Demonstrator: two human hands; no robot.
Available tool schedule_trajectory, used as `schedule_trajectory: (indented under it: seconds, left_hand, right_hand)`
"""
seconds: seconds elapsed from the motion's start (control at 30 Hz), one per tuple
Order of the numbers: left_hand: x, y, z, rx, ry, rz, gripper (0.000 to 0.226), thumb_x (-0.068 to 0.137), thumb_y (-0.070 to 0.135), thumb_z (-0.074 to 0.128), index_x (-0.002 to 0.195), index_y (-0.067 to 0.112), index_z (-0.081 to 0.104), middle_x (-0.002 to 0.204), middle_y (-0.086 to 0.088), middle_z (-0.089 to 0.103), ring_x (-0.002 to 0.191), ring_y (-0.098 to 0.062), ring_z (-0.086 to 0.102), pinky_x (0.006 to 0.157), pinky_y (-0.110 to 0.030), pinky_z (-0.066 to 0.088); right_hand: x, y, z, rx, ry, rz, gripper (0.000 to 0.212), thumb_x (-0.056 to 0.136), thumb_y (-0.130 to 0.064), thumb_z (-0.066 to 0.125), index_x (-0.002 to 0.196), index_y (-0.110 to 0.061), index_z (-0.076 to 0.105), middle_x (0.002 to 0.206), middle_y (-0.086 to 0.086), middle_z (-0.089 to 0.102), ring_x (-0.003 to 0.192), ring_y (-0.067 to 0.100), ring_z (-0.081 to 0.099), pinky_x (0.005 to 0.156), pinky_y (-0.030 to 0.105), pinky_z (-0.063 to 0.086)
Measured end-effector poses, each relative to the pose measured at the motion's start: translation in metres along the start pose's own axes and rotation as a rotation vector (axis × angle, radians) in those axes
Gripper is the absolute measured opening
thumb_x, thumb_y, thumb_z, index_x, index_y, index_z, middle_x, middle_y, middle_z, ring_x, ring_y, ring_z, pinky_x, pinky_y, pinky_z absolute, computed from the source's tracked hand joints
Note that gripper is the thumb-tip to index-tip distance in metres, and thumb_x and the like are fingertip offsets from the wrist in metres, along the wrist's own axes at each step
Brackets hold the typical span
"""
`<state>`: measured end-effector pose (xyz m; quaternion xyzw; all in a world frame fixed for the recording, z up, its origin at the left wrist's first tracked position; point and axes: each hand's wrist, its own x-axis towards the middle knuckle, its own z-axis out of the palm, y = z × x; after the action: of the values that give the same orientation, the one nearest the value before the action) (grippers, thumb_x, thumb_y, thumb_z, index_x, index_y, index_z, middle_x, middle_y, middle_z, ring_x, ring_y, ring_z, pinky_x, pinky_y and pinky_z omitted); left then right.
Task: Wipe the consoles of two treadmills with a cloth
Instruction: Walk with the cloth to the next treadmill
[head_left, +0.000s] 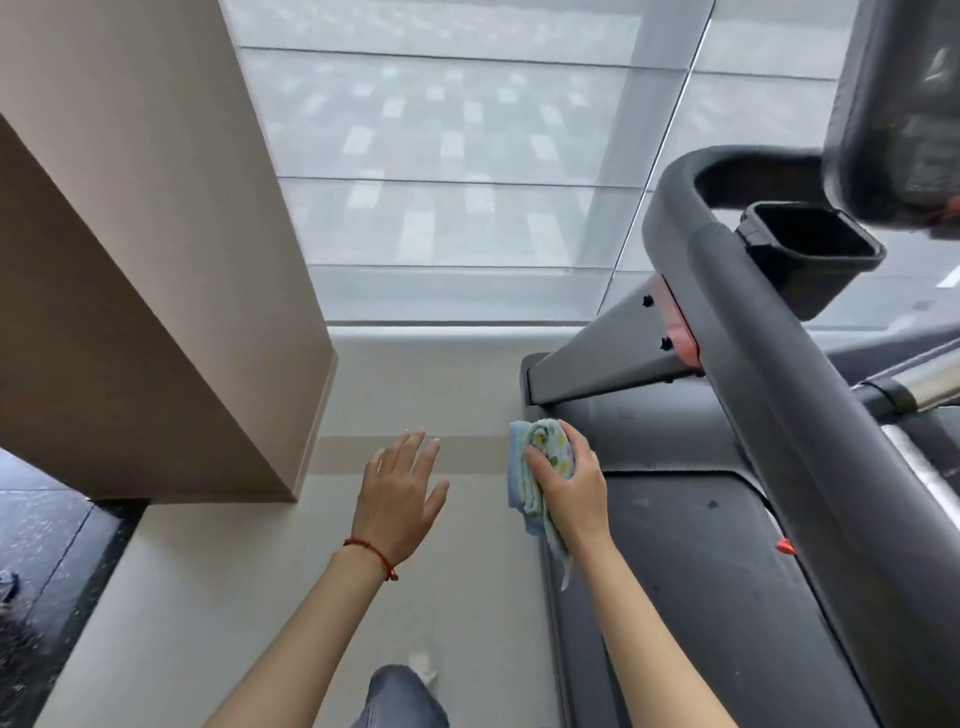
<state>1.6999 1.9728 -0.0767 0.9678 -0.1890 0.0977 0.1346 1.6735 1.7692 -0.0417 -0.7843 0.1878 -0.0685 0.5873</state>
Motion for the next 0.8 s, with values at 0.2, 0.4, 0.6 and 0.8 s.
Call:
schedule_trajectory:
  seconds: [0.2,0.4,0.6,0.8]
  left_hand:
    - [0.105,-0.020,-0.017,-0.001,0.078,0.107,0.049,0.084,0.038,0.038,0.115,0.006,0.057,0.117,-0.019,0.060,0.107,-0.037,0.057,0.079,-0.049,0.050]
    - [0.204,-0.034,-0.049,0.000,0.214,0.219,0.052,0.086,0.038,0.038,0.117,0.003,0.060,0.122,-0.020,0.058,0.113,-0.038,0.055,0.087,-0.051,0.047]
    - [0.282,-0.032,-0.079,-0.039,0.321,0.335,0.053,0.086,0.038,0.038,0.118,0.001,0.060,0.125,-0.021,0.057,0.114,-0.040,0.053,0.087,-0.053,0.046]
    - [0.342,0.004,-0.109,-0.115,0.448,0.466,0.051,0.088,0.038,0.038,0.121,0.003,0.057,0.129,-0.020,0.054,0.119,-0.038,0.049,0.091,-0.051,0.044]
  right_hand:
    - [0.073,-0.048,0.014,0.025,0.087,-0.094,0.051,0.081,-0.035,0.067,0.127,-0.027,0.047,0.113,0.004,0.053,0.099,0.014,0.055,0.075,0.016,0.042]
    - [0.138,-0.105,0.019,0.101,0.182,-0.161,0.055,0.081,-0.035,0.067,0.130,-0.025,0.045,0.118,0.004,0.054,0.106,0.017,0.056,0.086,0.027,0.050]
    - [0.182,-0.159,0.012,0.148,0.284,-0.249,0.066,0.071,-0.051,0.066,0.130,-0.029,0.045,0.119,0.002,0.055,0.107,0.017,0.057,0.092,0.042,0.052]
    - [0.204,-0.219,-0.023,0.131,0.410,-0.403,0.051,0.081,-0.037,0.067,0.127,-0.029,0.046,0.118,0.001,0.056,0.106,0.016,0.057,0.090,0.039,0.053]
